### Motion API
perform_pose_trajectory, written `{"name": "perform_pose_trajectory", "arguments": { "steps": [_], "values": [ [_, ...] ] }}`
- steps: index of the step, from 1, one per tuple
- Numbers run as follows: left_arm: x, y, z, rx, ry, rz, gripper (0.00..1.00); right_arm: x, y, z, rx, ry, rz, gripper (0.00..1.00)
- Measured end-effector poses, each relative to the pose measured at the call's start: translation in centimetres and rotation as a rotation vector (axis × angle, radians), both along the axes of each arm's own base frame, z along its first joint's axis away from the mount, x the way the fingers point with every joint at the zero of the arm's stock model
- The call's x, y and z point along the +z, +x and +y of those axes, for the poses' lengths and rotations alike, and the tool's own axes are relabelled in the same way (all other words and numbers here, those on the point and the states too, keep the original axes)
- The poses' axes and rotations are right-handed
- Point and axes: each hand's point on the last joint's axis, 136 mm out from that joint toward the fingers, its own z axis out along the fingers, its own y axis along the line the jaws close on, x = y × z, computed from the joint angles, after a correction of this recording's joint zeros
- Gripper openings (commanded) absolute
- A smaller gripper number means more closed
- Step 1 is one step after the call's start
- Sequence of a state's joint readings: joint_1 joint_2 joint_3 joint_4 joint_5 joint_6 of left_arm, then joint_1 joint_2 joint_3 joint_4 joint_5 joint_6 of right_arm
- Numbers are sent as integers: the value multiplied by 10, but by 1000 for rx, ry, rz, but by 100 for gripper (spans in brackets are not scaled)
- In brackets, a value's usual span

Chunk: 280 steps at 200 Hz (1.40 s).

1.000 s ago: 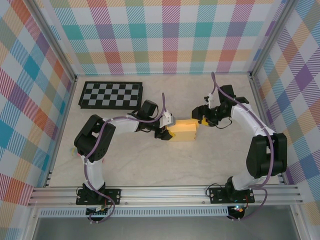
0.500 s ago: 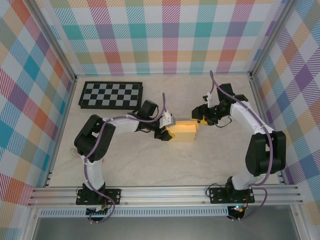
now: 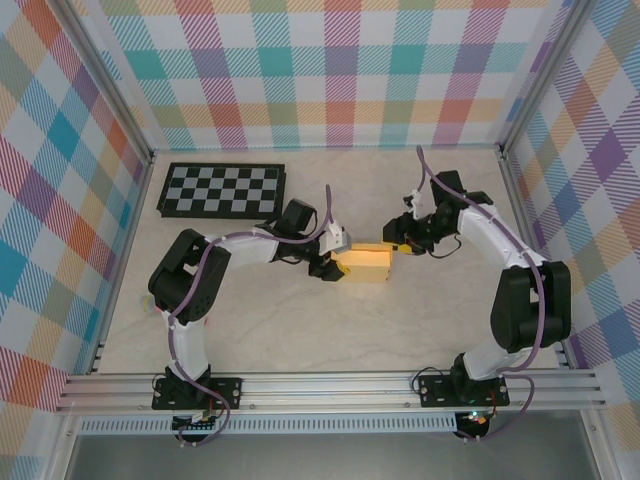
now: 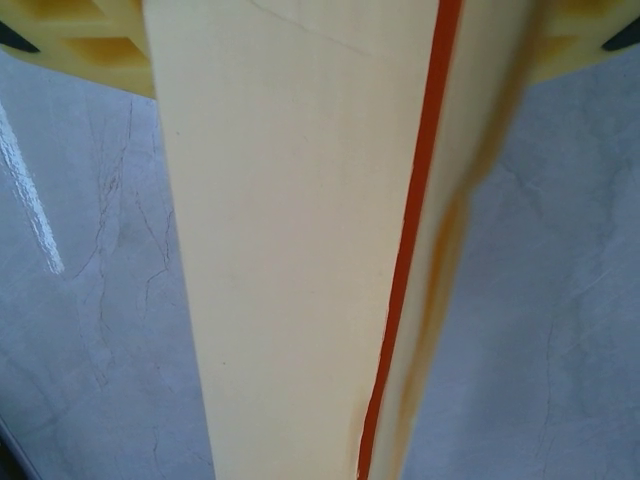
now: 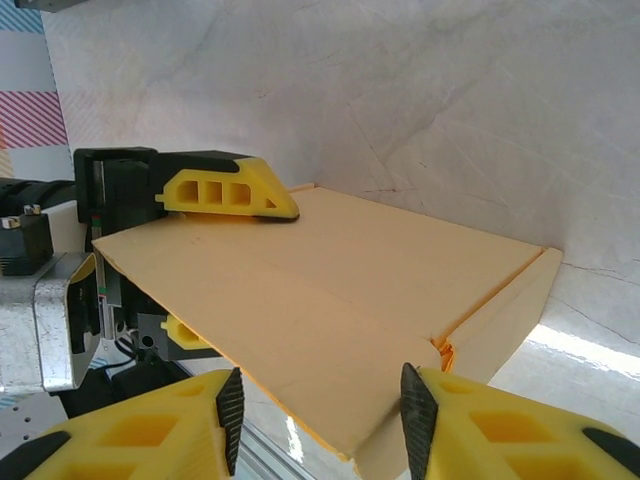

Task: Fold the paper box

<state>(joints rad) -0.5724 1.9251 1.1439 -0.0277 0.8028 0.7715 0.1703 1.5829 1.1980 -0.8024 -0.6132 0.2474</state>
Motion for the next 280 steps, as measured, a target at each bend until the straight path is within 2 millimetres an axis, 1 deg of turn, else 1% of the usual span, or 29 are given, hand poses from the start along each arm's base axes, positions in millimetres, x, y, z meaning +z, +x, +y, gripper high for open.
{"name": "perform_pose_trajectory", "arguments": {
  "steps": [25, 67, 120, 140, 171, 177, 178, 179, 180, 182, 186, 243, 280],
  "values": [
    [0, 0, 0, 0, 1, -1, 56, -6, -4, -1, -2, -4, 12, 41],
    [0, 0, 0, 2, 2, -2, 59, -5, -4, -1, -6, 1, -20, 32],
    [0, 5, 4, 20, 2, 7, 62, -6, 0, 0, -19, 7, -44, 27],
    [0, 6, 5, 27, 1, 10, 74, -12, -1, -3, -27, -13, -39, 26],
    [1, 11, 9, 46, -1, 17, 77, -20, -5, -5, -29, -33, -22, 26],
    [2, 12, 11, 52, -1, 17, 79, -21, -5, -5, -30, -34, -22, 25],
    [2, 12, 12, 53, -2, 17, 81, -21, -5, -5, -30, -35, -22, 25],
    [2, 12, 12, 55, -2, 18, 90, -21, -5, -5, -30, -35, -22, 25],
    [2, 12, 13, 56, -2, 18, 95, -21, -5, -5, -30, -36, -22, 25],
    [3, 13, 14, 58, -3, 16, 99, -21, -5, -5, -30, -36, -22, 25],
    [5, 14, 15, 66, -4, 19, 100, -21, -5, -5, -30, -35, -23, 25],
    [38, 22, 37, 152, -53, 2, 100, -28, -6, -6, -49, -39, -17, 25],
    [62, 19, 50, 187, -77, -16, 100, -29, -2, -8, -67, -49, -30, 25]
  ]
}}
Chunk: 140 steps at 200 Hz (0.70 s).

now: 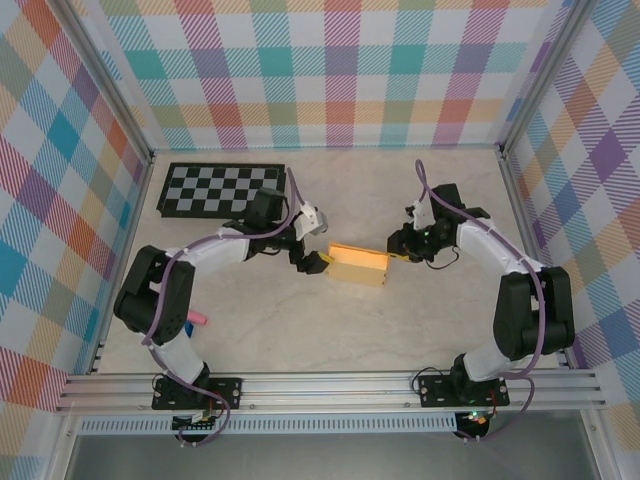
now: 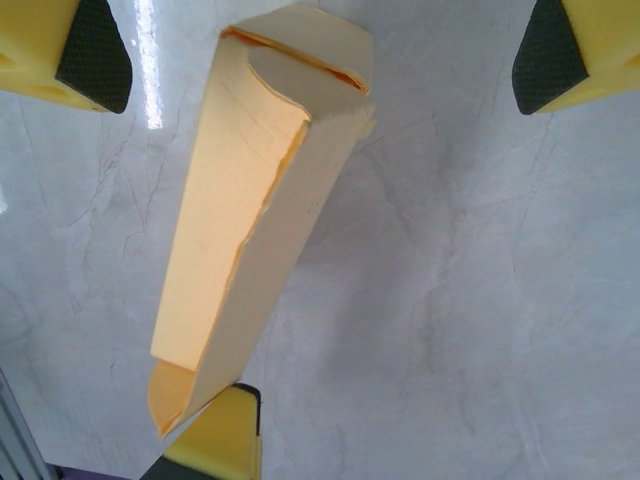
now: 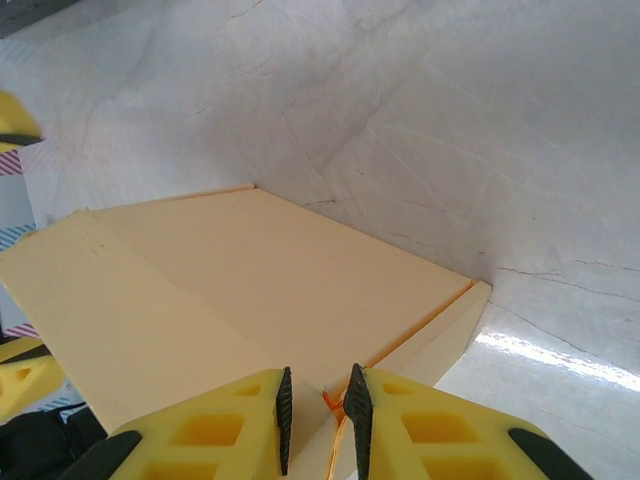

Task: Fold the paper box

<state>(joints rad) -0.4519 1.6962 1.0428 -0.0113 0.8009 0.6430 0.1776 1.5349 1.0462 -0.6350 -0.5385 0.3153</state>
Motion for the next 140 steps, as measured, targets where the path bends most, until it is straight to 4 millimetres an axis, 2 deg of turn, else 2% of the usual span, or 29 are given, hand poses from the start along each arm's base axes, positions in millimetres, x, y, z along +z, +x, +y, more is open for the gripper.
{"name": "perform_pose_trajectory", "arguments": {
  "steps": [41, 65, 91, 106, 121, 140],
  "values": [
    [35, -13, 8, 28, -37, -4, 100, 2, 4, -2, -17, -11, -16, 25],
    [56, -13, 23, 188, -65, 20, 100, 6, 5, -3, -23, -16, -35, 26],
    [87, 10, 47, 492, -146, 84, 100, 12, 7, -5, -29, -21, -61, 26],
    [93, 30, 66, 724, -156, 212, 100, 14, 7, -6, -35, -28, -72, 27],
    [101, 49, 80, 887, -148, 313, 94, 17, 8, -8, -46, -40, -84, 32],
    [102, 64, 83, 993, -161, 427, 100, 25, 7, -15, -86, -65, -98, 35]
  ]
}}
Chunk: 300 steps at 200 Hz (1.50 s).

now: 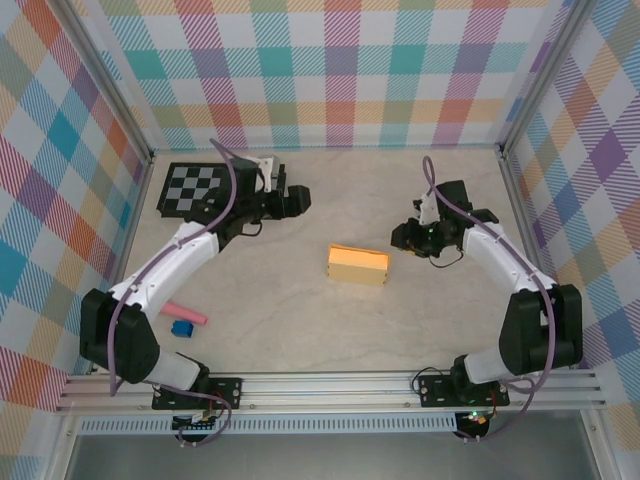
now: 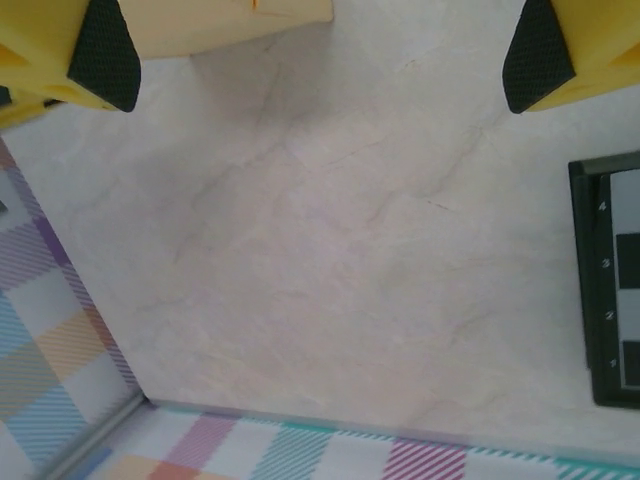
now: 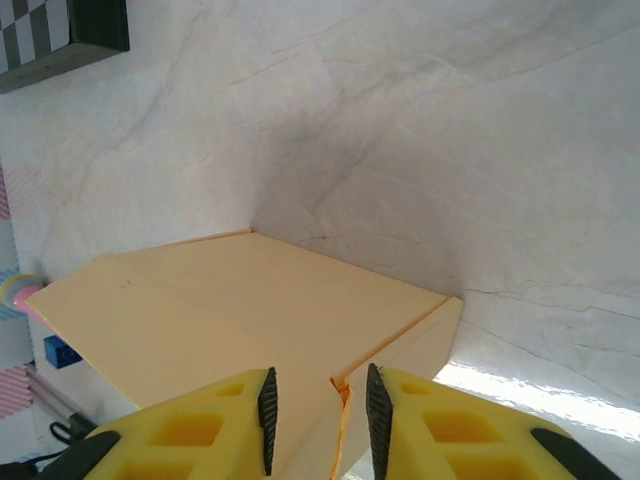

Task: Fold the paper box

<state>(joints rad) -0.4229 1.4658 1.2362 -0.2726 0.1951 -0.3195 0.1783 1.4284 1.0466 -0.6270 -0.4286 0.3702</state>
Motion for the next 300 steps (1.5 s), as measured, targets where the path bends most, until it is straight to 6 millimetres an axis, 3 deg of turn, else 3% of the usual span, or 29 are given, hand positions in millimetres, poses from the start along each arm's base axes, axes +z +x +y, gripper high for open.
{"name": "perform_pose_trajectory", "arguments": {
  "steps": [22, 49, 72, 90, 118, 135, 167, 201, 238, 300],
  "values": [
    [-32, 0, -4, 62, -25, 166, 100, 17, -4, -5, -40, -4, -34, 41],
    [-86, -18, -24, 68, -17, 379, 99, 30, -11, -6, -79, 23, -26, 51],
    [-105, -35, -42, 42, -56, 502, 97, 27, -15, -4, -161, 74, 59, 56],
    [-108, -42, -49, 26, -84, 566, 96, 13, -23, -5, -264, 106, 169, 62],
    [-111, -48, -56, 13, -118, 634, 95, -20, -43, -5, -438, 169, 360, 62],
    [-115, -52, -59, 16, -137, 670, 95, -29, -48, -2, -505, 202, 432, 63],
    [-121, -57, -65, 25, -174, 706, 95, -20, -40, 2, -562, 258, 435, 65],
    [-124, -58, -69, 39, -201, 716, 95, -7, -38, 1, -623, 304, 430, 77],
    [-126, -57, -71, 61, -228, 731, 95, -5, -41, 8, -661, 320, 468, 83],
    [-125, -57, -73, 66, -244, 729, 90, -2, -45, 27, -690, 336, 494, 80]
  ]
}}
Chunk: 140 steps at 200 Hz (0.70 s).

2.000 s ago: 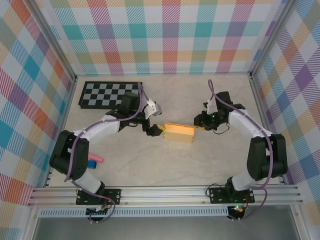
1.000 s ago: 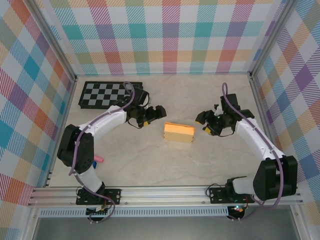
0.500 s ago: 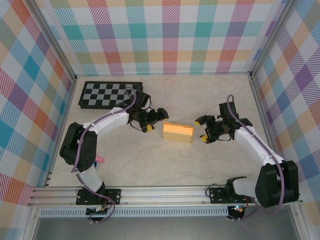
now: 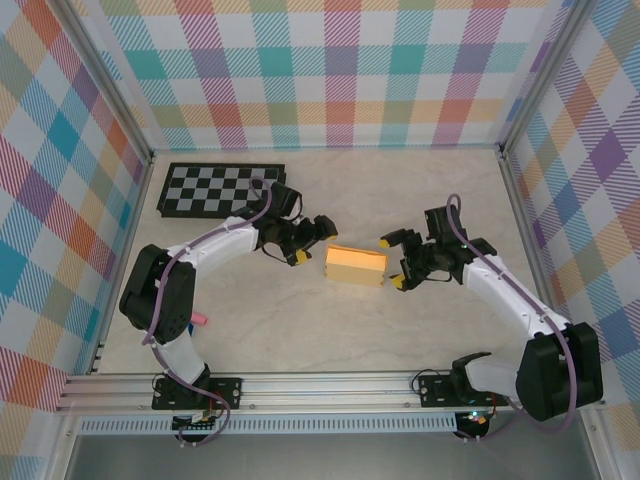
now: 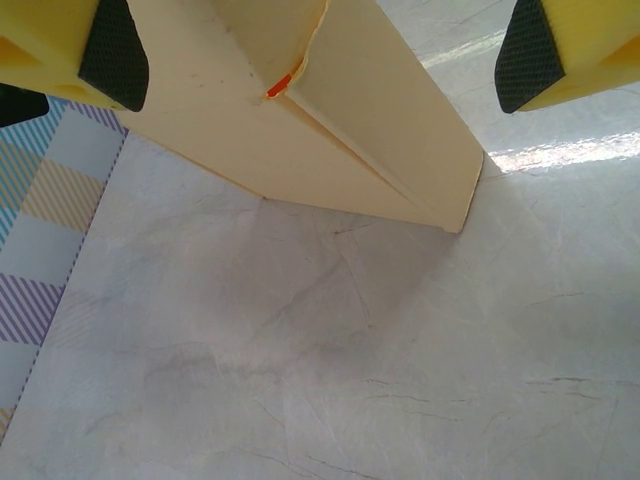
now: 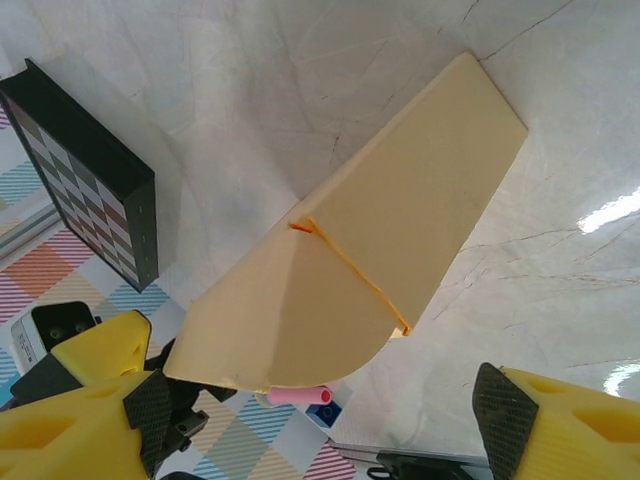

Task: Fold the paper box

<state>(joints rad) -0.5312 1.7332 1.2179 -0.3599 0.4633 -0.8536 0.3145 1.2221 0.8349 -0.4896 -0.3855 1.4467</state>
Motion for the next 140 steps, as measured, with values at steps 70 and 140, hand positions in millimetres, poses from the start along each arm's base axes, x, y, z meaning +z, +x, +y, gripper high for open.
{"name": "perform_pose_trajectory", "arguments": {
  "steps": [70, 140],
  "values": [
    [-2, -2, -1, -7, 1, 2, 86, -8, -5, 14, -64, -43, 22, 74],
    [-7, -5, -1, -24, 1, -5, 84, -13, 8, 18, -204, -85, -7, 64]
  ]
}}
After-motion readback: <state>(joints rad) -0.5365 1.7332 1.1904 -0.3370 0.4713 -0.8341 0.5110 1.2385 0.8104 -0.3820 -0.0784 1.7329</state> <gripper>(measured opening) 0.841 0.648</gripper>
